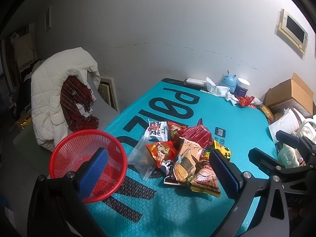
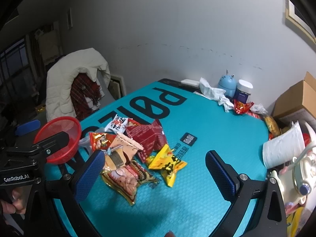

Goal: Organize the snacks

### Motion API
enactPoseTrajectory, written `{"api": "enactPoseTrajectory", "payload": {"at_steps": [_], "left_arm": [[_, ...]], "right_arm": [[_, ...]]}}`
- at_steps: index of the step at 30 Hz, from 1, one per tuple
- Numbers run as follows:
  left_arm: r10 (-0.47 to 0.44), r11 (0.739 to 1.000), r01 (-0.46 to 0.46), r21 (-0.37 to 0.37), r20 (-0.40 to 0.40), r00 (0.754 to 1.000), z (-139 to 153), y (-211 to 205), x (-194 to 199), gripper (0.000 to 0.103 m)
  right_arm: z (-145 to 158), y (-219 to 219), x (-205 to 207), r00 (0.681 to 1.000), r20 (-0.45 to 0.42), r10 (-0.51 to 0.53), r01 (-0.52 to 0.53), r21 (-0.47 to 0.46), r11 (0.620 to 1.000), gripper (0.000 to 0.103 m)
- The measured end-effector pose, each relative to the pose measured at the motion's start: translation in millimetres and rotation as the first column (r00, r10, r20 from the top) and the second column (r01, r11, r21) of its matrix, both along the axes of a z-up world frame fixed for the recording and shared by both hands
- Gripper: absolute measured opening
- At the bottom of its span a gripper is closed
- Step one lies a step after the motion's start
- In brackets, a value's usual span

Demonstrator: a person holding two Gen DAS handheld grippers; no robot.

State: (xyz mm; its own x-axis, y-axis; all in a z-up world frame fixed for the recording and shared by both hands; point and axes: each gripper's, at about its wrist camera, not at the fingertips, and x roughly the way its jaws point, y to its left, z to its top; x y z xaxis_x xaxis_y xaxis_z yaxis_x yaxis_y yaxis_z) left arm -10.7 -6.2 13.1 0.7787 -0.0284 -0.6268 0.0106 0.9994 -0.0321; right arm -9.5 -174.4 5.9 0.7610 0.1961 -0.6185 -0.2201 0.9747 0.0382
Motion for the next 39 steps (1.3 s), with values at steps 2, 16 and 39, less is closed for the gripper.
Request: {"api": "enactPoseTrajectory", "payload": {"at_steps": [2, 16, 39], "left_arm": [[-0.003, 1.000, 0.003, -0.001, 0.000, 1.000, 0.3, -0.1, -0.3, 0.103], [-0.008, 1.000, 0.008, 0.006, 0.012, 1.000, 4.9, 0.3, -5.8, 0.103], [-0.053, 0.998, 0.052, -0.032, -0.016, 0.998, -13.7, 4.8, -13.5, 0.103]], "right_arm": [[0.5, 0.0, -1.3, 1.000, 0.001, -0.002, 0.002, 0.002, 1.000, 0.103], [6.4, 0.2, -8.3, 1.000, 0.016, -0.003, 0.002, 0.009, 1.000, 0.103], [-11.7, 8.3, -20.7, 0.999, -0.026, 0.035, -0.033, 0.059, 0.998, 0.103]]}}
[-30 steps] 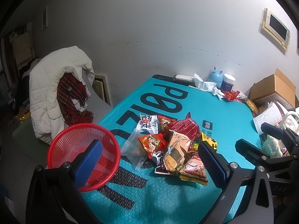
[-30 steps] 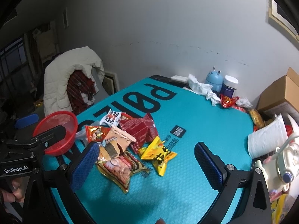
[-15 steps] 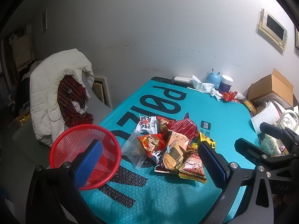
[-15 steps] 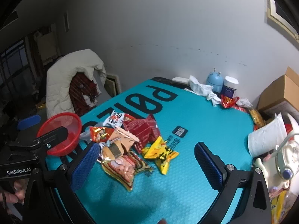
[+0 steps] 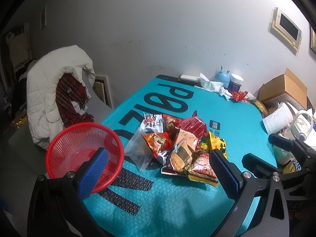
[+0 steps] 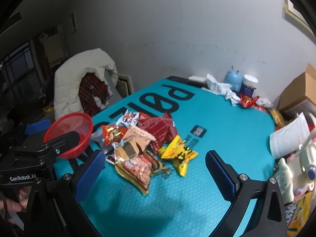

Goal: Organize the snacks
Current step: 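Grasp the seaweed roll packet with the left tool while the right tool grasps the cereal bag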

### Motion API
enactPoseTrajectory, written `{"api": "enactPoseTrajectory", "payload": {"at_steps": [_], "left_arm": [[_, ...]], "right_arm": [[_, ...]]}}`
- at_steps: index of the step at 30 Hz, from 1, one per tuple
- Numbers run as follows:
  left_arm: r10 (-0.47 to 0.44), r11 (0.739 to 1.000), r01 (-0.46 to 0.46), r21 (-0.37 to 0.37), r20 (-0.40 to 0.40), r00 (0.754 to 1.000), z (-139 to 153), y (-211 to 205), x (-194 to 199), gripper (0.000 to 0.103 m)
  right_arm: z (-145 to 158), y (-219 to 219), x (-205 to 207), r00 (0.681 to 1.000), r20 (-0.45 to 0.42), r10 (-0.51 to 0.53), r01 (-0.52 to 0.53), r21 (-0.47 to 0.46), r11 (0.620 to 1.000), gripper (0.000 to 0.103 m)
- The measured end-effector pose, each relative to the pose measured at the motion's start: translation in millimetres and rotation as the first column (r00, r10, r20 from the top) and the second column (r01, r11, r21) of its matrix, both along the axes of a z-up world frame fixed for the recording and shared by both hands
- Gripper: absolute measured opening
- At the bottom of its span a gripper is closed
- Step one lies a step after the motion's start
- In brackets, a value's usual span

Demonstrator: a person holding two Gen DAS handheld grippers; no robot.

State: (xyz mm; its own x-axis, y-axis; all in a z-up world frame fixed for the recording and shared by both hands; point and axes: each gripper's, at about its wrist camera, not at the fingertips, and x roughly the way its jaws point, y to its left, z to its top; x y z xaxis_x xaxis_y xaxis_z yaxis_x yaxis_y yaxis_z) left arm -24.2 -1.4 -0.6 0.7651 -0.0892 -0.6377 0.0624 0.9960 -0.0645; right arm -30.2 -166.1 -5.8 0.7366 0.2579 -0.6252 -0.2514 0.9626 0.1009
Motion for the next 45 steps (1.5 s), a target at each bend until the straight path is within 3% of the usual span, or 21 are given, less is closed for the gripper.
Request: {"api": "enactPoseTrajectory", "payload": {"at_steps": [15, 28, 37, 39, 43, 45], "left_arm": [[0.007, 1.000, -0.006, 0.011, -0.098, 0.995, -43.0, 16.0, 14.6, 0.103], [0.060, 0.998, -0.059, 0.014, -0.138, 0.989, -65.6, 42.1, 29.7, 0.103], [0.023, 0.999, -0.027, -0.026, -0.145, 0.989, -70.4, 41.9, 40.3, 0.103], [0.008, 1.000, -0.012, -0.024, -0.145, 0.989, -69.9, 37.6, 42.0, 0.103], [-0.029, 0.999, 0.026, -0.023, -0.144, 0.989, -70.2, 28.7, 42.3, 0.103], [-0.050, 0.999, 0.046, -0.028, -0.144, 0.988, -70.2, 23.2, 42.3, 0.103]], "right_arm": [[-48.4, 9.1, 18.4, 0.989, -0.148, 0.019, -0.009, 0.063, 0.998, 0.102], [-72.4, 25.9, 60.5, 0.969, -0.246, 0.003, 0.025, 0.111, 0.994, 0.088], [-95.6, 25.9, 74.6, 0.942, -0.335, -0.014, 0.058, 0.124, 0.991, 0.083], [-100.0, 24.6, 73.7, 0.936, -0.352, -0.007, 0.056, 0.127, 0.990, 0.079], [-103.8, 21.6, 68.3, 0.931, -0.364, 0.020, 0.036, 0.146, 0.989, 0.060], [-102.2, 18.8, 63.2, 0.936, -0.352, 0.019, 0.031, 0.136, 0.990, 0.055]]}}
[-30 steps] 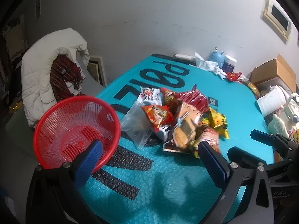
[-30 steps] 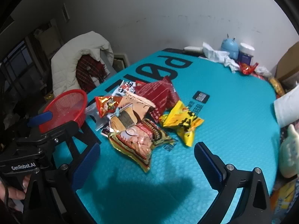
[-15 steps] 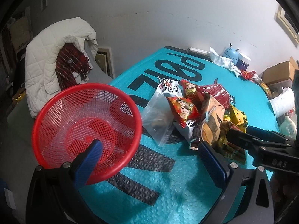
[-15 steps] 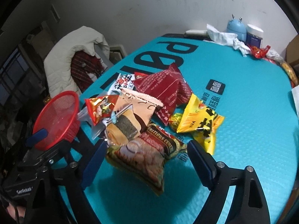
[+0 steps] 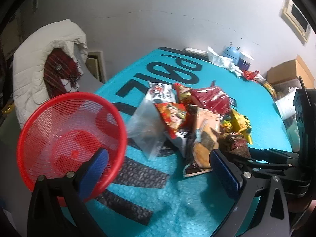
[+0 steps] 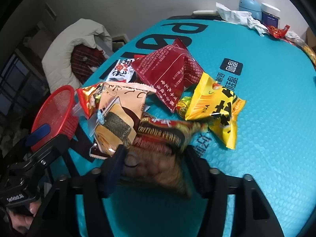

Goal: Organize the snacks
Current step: 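Grasp the seaweed roll packet with the left tool while the right tool grasps the cereal bag, then lift both packets and carry them over the red mesh basket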

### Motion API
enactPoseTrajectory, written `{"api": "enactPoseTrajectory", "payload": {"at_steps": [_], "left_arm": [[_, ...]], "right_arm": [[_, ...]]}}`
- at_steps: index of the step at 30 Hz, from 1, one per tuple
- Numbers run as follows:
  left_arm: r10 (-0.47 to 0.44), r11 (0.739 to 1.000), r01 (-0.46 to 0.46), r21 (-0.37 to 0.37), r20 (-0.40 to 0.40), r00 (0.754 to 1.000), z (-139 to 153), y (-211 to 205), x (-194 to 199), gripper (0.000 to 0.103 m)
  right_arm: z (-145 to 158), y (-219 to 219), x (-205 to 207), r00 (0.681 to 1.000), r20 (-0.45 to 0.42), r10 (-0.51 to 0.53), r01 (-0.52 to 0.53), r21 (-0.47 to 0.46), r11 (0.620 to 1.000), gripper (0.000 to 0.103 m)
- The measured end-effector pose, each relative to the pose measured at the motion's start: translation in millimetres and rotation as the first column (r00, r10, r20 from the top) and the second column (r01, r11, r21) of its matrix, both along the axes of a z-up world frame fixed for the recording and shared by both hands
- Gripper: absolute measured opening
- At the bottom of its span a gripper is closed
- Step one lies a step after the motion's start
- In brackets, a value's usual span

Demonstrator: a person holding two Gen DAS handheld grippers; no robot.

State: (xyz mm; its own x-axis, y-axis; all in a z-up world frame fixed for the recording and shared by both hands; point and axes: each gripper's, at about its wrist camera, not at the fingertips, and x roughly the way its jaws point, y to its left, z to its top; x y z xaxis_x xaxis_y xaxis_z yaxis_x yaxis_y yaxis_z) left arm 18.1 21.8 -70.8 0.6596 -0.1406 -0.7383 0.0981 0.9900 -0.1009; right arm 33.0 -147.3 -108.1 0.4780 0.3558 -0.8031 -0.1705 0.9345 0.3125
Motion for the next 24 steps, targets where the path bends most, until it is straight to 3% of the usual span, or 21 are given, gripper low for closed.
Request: {"api": "enactPoseTrajectory", "payload": {"at_steps": [4, 11, 15, 19, 22, 24], "left_arm": [[-0.047, 0.999, 0.047, -0.001, -0.004, 0.999, -1.5, -13.1, -1.0, 0.103], [-0.146, 0.989, 0.147, 0.011, -0.013, 0.989, -7.9, -42.5, 0.1, 0.102], [-0.193, 0.981, 0.194, 0.022, -0.035, 0.981, -15.5, -57.7, 5.8, 0.092], [-0.205, 0.979, 0.206, 0.002, -0.088, 0.975, -29.8, -64.2, 17.6, 0.090], [-0.200, 0.979, 0.202, 0.003, -0.111, 0.974, -36.8, -65.6, 23.9, 0.081], [-0.203, 0.979, 0.204, 0.006, -0.113, 0.973, -39.9, -66.5, 25.6, 0.066]], "right_arm": [[3.7, -10.5, -12.3, 1.000, 0.025, -0.007, 0.008, -0.030, 1.000, 0.049], [7.6, -36.0, -32.3, 0.996, 0.056, -0.063, 0.066, -0.050, 0.997, 0.049], [7.2, -48.2, -37.1, 0.995, 0.055, -0.084, 0.086, -0.036, 0.996, 0.048], [6.1, -54.6, -39.0, 0.994, 0.053, -0.092, 0.093, -0.015, 0.996, 0.048], [5.5, -55.9, -39.5, 0.994, 0.057, -0.088, 0.089, -0.013, 0.996, 0.048], [5.2, -56.1, -39.1, 0.995, 0.059, -0.086, 0.087, -0.012, 0.996, 0.048]]}}
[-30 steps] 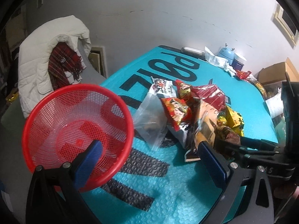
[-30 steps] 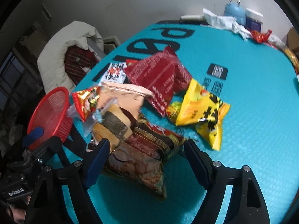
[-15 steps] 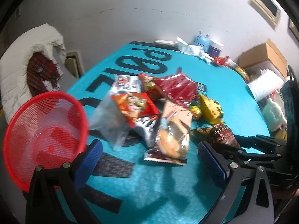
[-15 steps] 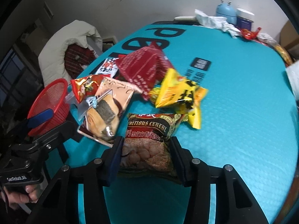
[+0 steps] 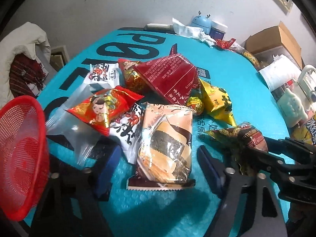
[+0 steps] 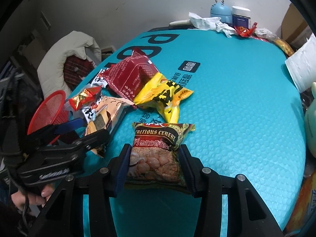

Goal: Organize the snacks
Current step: 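Lift both packets and carry them over the red mesh basket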

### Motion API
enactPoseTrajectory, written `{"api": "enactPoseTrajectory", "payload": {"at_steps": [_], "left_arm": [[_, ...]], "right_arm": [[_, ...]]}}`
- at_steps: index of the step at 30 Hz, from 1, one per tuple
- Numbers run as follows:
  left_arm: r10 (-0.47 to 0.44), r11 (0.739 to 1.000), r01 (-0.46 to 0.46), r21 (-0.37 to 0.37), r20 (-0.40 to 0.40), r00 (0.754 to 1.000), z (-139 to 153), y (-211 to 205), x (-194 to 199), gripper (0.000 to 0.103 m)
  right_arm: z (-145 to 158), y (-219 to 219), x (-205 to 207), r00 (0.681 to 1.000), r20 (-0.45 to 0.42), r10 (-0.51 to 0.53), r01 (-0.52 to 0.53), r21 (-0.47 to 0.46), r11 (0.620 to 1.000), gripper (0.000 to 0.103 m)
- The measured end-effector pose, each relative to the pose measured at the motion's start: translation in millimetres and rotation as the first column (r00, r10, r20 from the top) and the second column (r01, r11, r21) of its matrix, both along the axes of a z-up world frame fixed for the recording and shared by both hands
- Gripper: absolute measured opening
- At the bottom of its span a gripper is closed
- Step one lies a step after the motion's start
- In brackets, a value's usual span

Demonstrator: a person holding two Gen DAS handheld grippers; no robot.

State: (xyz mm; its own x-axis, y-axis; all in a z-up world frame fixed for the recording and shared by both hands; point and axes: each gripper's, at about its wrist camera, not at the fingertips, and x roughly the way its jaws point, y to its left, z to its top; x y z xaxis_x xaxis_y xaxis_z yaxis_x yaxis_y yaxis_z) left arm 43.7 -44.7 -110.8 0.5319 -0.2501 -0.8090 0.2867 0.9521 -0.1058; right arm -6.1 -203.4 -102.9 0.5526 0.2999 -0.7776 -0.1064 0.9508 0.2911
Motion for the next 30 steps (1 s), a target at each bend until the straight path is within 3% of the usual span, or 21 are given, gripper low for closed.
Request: {"api": "enactPoseTrajectory", "payload": {"at_steps": [2, 4, 9, 26, 30], "left_arm": [[-0.017, 1.000, 0.017, 0.012, 0.003, 1.000, -1.4, -2.9, -0.4, 0.054], [-0.038, 0.999, 0.038, 0.016, 0.001, 0.999, -1.6, -5.7, -2.8, 0.053], [-0.064, 0.998, 0.063, -0.016, -0.030, 0.998, -2.4, -5.3, -11.5, 0.053], [-0.112, 0.994, 0.112, -0.004, -0.098, 0.989, -6.9, -5.7, -57.1, 0.053], [-0.121, 0.992, 0.123, 0.026, -0.067, 0.990, -9.1, -12.3, -56.4, 0.059]], "right_arm": [[0.0, -0.5, 0.0, 1.000, 0.000, 0.000, 0.000, 0.003, 1.000, 0.048], [-0.2, -1.0, -0.6, 1.000, 0.000, -0.001, 0.001, 0.004, 1.000, 0.048], [0.4, -1.1, -4.7, 1.000, 0.001, -0.007, 0.007, -0.005, 1.000, 0.048], [-2.0, 5.3, -50.0, 0.999, -0.001, 0.033, -0.033, -0.029, 0.999, 0.048], [-5.3, 7.8, -51.9, 0.999, -0.003, 0.044, -0.044, -0.034, 0.998, 0.050]]}}
